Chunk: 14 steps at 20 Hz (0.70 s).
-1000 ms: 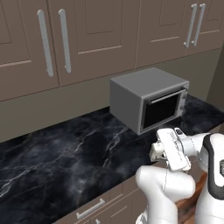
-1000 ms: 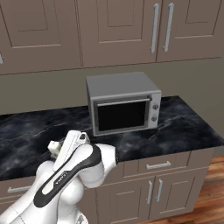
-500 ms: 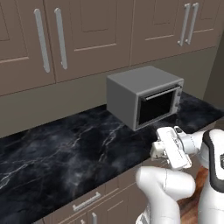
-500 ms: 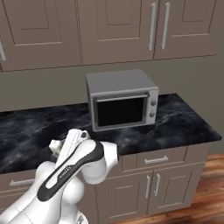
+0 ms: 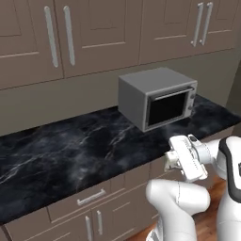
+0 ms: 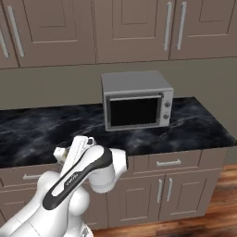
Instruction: Move the drinks to the dining counter.
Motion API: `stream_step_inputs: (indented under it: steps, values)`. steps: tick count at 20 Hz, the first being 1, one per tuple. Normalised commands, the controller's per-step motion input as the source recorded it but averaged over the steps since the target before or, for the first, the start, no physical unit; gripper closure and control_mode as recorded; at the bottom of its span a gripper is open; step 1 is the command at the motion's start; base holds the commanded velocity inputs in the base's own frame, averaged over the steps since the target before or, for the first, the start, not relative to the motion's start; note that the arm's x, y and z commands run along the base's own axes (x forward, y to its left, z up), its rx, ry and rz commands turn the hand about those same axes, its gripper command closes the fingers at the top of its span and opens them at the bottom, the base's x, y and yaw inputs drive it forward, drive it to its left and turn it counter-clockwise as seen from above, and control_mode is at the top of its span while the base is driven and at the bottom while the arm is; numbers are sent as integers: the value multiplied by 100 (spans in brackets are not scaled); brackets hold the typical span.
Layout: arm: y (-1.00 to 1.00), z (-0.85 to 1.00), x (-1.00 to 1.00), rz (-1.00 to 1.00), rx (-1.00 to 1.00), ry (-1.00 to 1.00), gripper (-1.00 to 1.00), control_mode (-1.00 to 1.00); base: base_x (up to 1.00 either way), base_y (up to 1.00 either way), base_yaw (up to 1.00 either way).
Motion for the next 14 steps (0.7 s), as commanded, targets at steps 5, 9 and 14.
stream_step_inputs:
  steps: [5,9,14]
  values:
    - [0,0,0,0,0,0,100,100,-34,11,35]
    - [0,0,0,0,0,0,100,100,-19,20,41]
    - [0,0,0,0,0,0,100,100,-6,34,45]
